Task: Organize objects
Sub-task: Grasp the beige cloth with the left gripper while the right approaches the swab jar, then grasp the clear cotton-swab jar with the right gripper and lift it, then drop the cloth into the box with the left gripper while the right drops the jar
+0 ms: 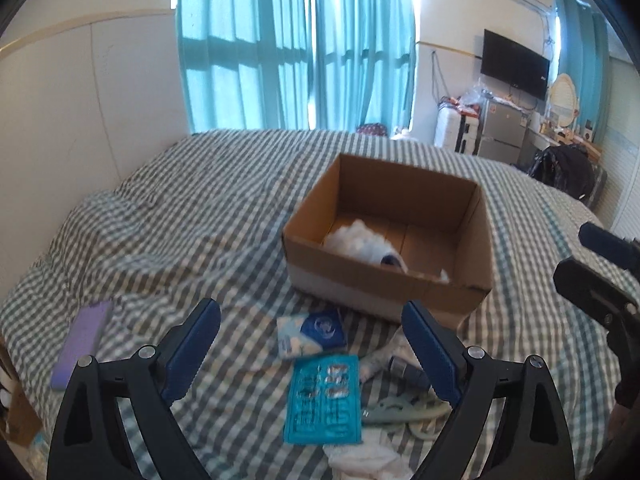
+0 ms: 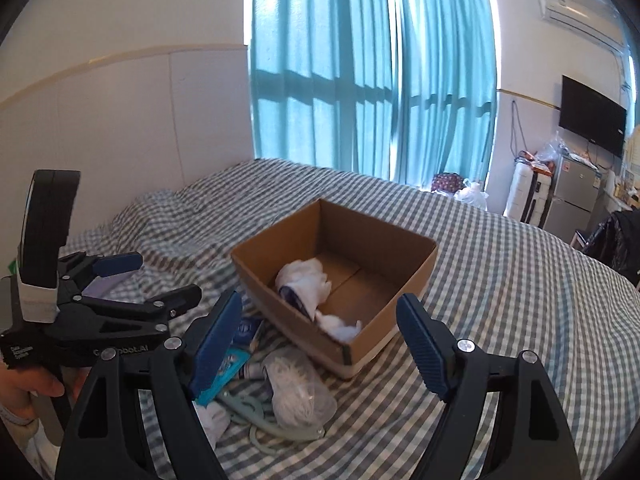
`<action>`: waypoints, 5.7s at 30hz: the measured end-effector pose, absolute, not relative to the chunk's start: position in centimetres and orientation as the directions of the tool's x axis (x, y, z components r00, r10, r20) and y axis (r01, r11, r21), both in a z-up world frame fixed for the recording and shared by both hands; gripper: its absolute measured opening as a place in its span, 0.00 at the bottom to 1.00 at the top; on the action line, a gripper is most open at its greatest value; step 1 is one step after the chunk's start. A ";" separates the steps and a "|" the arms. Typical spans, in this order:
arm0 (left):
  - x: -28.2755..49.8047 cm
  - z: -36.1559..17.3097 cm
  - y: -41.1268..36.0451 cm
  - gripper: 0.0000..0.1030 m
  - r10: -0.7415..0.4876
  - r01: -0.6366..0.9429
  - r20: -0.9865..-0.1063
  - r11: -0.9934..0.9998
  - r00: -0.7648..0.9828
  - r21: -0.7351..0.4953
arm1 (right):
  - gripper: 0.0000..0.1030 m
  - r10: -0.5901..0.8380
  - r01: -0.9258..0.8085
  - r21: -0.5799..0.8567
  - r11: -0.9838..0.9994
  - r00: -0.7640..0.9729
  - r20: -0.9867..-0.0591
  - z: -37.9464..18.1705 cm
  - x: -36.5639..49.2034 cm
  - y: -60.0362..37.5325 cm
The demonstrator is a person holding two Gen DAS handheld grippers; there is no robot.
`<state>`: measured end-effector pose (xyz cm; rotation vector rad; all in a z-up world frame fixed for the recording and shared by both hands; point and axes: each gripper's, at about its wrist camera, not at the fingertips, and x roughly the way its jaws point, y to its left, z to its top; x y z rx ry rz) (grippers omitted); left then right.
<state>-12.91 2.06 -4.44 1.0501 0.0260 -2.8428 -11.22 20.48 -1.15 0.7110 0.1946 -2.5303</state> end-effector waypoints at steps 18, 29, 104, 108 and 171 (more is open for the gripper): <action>-9.6 -14.2 5.7 0.92 -0.057 0.051 -0.787 -0.998 -0.615 0.032 | 0.77 -0.370 0.501 -0.004 -0.866 -0.644 -0.669 -9.5 -13.4 20.3; -8.4 -16.7 7.2 0.28 0.012 -0.096 -0.818 -0.994 -0.575 0.054 | 0.77 -0.354 0.490 -0.002 -0.871 -0.630 -0.691 -10.7 -13.3 20.3; -10.8 -0.1 2.9 0.20 0.038 -0.057 -0.575 -0.998 -0.817 0.015 | 0.64 -0.285 0.361 -0.063 -0.931 -0.821 -0.495 0.6 -6.7 19.5; -12.8 1.6 3.6 0.20 0.069 -0.097 -0.554 -0.995 -0.829 0.022 | 0.64 -0.285 0.360 -0.079 -0.930 -0.838 -0.465 3.1 -8.0 18.9; -18.9 3.8 1.3 1.00 0.046 -0.121 -0.504 -0.986 -0.863 0.118 | 0.98 -0.279 0.355 -0.114 -0.928 -0.864 -0.419 5.6 -10.2 19.8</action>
